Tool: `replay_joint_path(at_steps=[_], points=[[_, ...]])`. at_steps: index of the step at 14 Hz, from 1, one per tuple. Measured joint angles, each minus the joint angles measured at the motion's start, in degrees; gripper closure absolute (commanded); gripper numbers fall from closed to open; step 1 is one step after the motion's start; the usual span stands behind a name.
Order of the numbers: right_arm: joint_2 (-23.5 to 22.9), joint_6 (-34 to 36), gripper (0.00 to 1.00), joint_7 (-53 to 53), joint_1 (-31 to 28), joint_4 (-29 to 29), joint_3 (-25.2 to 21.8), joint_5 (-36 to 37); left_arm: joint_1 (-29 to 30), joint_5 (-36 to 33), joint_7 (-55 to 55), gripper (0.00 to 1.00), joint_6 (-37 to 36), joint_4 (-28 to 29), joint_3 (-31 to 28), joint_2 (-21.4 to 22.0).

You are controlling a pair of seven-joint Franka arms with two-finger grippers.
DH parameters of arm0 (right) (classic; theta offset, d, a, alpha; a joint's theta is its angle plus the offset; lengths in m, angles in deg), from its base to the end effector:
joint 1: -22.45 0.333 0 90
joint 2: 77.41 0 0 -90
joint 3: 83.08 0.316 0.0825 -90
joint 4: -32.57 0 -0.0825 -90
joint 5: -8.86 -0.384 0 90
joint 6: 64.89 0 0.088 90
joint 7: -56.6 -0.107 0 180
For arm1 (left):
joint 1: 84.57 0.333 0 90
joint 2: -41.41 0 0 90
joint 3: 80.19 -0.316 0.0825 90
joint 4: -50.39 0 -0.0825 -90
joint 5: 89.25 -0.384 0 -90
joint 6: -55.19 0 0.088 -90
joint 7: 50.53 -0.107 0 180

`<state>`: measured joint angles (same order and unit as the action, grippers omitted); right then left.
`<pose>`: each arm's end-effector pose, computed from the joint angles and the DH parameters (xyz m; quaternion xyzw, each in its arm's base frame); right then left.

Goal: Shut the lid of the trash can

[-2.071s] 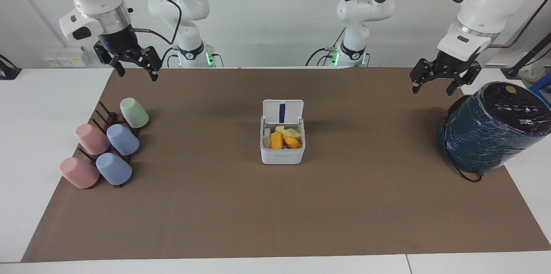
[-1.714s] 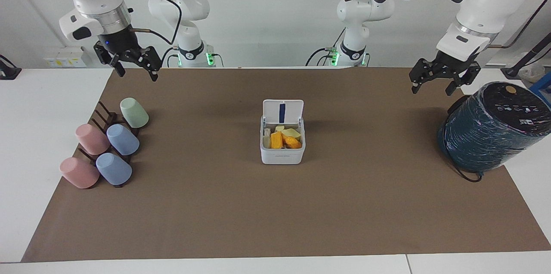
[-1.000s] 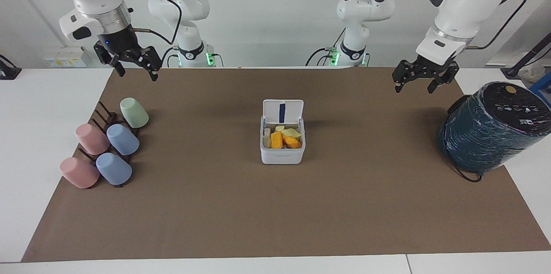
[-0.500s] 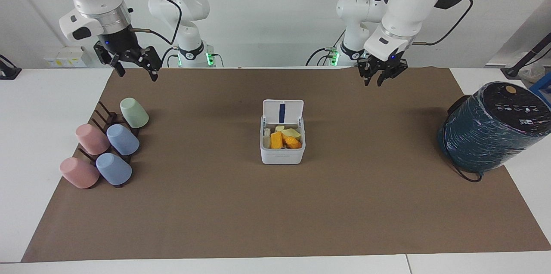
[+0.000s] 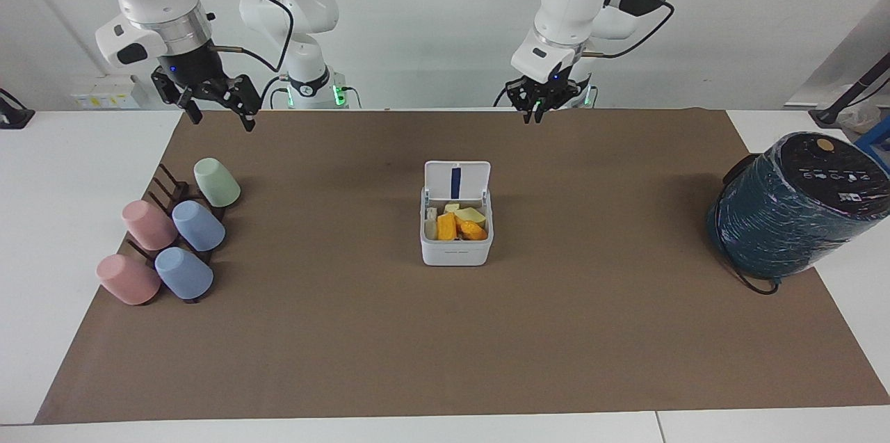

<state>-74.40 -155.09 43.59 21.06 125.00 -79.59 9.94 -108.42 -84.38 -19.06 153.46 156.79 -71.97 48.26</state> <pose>0.5381 0.0186 0.6335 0.9954 -0.0951 0.0081 0.0100 0.4368 -0.2870 0.5648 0.9994 0.0020 -0.0276 0.0223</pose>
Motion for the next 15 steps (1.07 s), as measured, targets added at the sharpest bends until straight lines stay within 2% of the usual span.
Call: replay_joint_path(at_steps=[7, 11, 15], points=[[0.00, 0.00, 0.00, 0.00, 0.00, 0.00, 0.00, 0.00, -4.15, 1.84, 10.35, 0.89, 18.14, 7.18, -0.07, 0.40], [0.00, 0.00, 0.00, 0.00, 0.00, 0.00, 0.00, 0.00, -5.10, 2.86, 16.45, 0.89, 28.15, 8.74, -0.08, -2.93], [0.00, 0.00, 0.00, 0.00, 0.00, 0.00, 0.00, 0.00, -7.23, 2.93, 22.53, 0.89, 34.18, 8.76, -0.07, -5.74]])
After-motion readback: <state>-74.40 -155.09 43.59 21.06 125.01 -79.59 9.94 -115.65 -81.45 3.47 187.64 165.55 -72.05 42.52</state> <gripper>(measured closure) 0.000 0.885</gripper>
